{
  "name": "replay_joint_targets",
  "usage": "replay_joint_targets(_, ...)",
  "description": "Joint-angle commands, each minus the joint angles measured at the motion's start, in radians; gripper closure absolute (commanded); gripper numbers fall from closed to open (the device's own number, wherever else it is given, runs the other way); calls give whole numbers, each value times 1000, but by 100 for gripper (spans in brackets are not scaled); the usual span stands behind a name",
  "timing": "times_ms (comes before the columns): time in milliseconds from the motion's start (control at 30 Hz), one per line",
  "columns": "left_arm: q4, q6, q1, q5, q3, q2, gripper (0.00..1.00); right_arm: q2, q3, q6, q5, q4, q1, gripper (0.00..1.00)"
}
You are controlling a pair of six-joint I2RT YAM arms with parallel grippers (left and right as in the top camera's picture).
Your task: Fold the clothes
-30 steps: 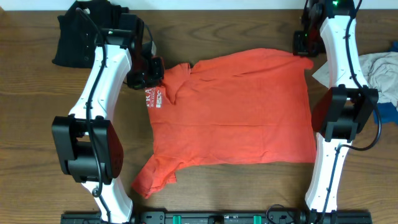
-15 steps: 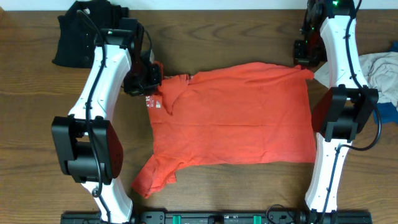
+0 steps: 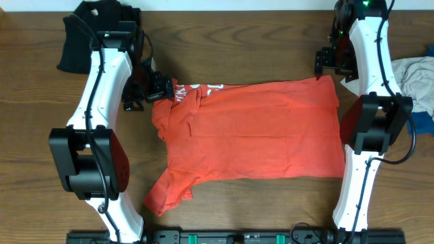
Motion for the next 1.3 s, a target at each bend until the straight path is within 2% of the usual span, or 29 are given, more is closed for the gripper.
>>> replay_joint_targets(0, -5, 10, 0, -1, 1, -13, 9, -29, 18, 19, -61, 11, 8, 18)
replay_joint_targets(133, 5, 11, -2, 75, 1, -13, 9, -29, 18, -20, -242, 51, 8, 17)
replay_joint_targets(233, 8, 11, -8, 78, 1, -13, 9, -29, 18, -39, -314, 73, 9, 16)
replay_joint_targets(633, 51, 6, -49, 75, 0, -13, 6, -28, 18, -58, -329, 122, 100, 16)
replay_joint_targets(900, 108, 8, -49, 17, 0, 10, 3, -28, 18, -57, -325, 164, 164, 16)
replay_joint_targets(1133, 173, 79, -49, 10, 0, 68, 3, -28, 18, -57, -322, 161, 177, 16)
replay_joint_targets(1267, 201, 90, -50, -72, 0, 106, 4, -28, 18, -58, -322, 159, 176, 17)
